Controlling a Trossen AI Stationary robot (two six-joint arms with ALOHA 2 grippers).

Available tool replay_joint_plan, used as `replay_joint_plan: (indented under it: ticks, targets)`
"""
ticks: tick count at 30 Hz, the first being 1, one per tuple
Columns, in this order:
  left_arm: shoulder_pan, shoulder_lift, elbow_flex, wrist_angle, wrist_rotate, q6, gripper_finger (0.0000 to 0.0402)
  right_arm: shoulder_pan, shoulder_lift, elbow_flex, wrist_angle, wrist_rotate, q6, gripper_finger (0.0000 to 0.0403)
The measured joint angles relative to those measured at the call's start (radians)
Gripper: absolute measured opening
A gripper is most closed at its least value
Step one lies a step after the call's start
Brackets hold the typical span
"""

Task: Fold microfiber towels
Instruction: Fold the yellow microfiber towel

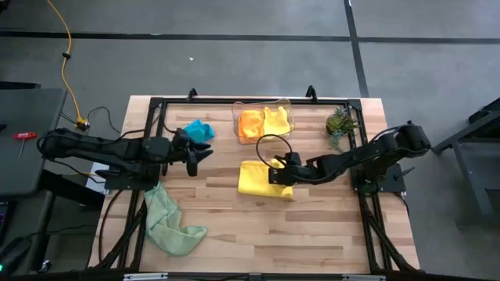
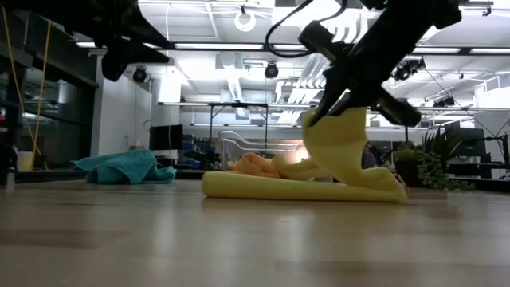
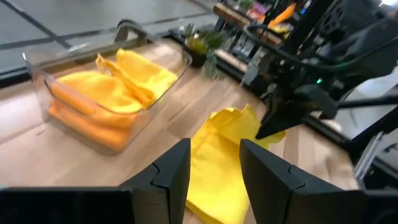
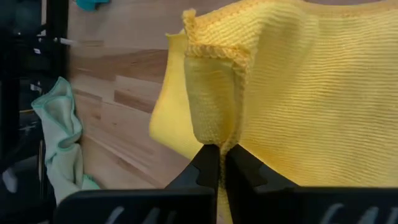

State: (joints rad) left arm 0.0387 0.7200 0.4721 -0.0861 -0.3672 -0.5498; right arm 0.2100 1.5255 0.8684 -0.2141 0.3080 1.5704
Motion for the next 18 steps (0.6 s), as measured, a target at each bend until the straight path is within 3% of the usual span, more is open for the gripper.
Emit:
replay_joint_plan:
  ticks: [6,13,18]
  targets:
    - [0.0,0.106,0.0,0.0,0.036,-0.041,0.0127,0.0,0.059,0.0,0.117,0.0,0.026,0.0]
    - [-0.001,0.29,0.0,0.011,0.042,0.02,0.0125,-0.003,0.064,0.0,0.145,0.018,0.027,0.0]
    - [0.0,0.489,0.0,0.058,0.043,0.064,0.0076,-0.003,0.062,0.0,0.147,0.018,0.027,0.0]
